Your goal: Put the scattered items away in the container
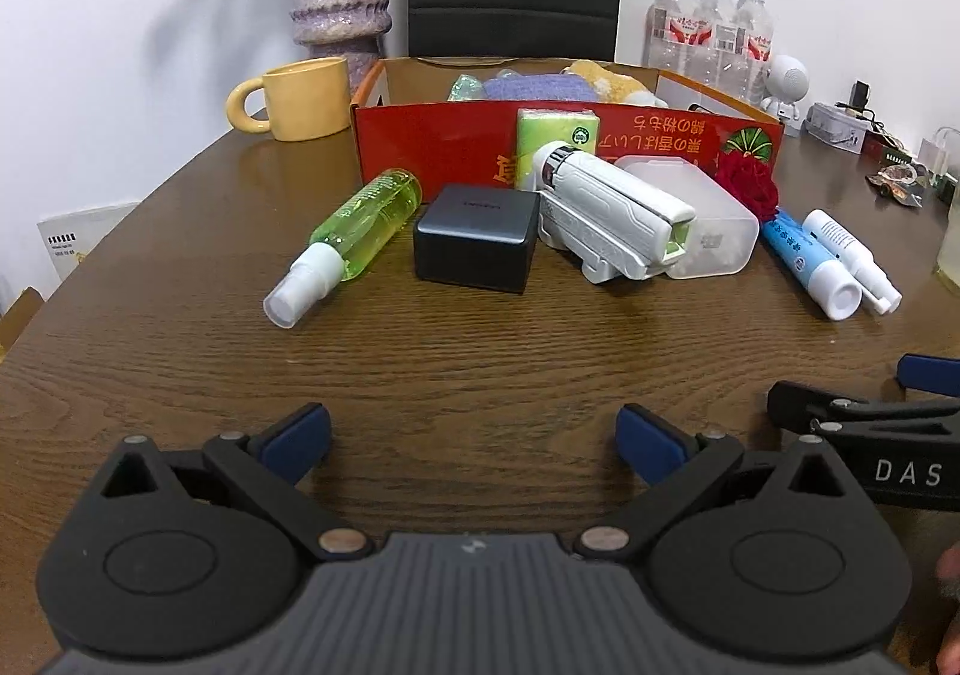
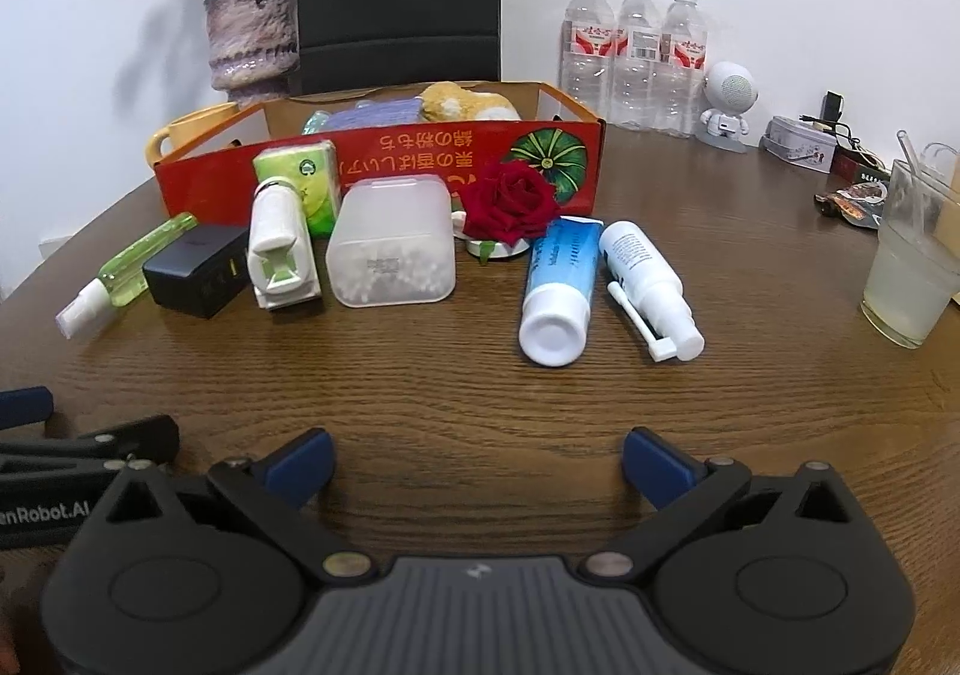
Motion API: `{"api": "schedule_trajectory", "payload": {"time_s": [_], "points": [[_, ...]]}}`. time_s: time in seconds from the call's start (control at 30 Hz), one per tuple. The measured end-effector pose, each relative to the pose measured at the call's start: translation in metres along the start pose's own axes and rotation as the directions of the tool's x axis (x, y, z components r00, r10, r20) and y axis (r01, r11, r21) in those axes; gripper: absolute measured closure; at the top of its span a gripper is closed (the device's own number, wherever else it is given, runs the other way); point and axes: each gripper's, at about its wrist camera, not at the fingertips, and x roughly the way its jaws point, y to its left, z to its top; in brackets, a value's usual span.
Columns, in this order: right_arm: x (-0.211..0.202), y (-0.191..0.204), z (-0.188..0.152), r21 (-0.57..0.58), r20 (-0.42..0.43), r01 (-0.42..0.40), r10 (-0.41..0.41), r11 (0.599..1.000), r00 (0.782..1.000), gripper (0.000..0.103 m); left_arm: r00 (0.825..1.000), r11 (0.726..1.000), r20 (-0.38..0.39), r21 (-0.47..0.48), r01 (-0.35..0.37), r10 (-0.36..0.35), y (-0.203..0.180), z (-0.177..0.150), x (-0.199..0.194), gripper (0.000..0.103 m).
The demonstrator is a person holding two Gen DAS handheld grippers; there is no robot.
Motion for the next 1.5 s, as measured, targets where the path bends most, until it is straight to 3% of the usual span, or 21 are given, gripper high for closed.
{"api": "schedule_trajectory", "payload": {"time_s": [1.5], "points": [[-0.0021, -0.0008, -0.0011, -0.017, 0.000, -0.023, 0.023, 1.000, 1.000, 0.000, 1.000, 1.000, -0.002, -0.001, 0.002, -0.002, 0.0000, 0.0009, 0.0006, 0.000]]}}
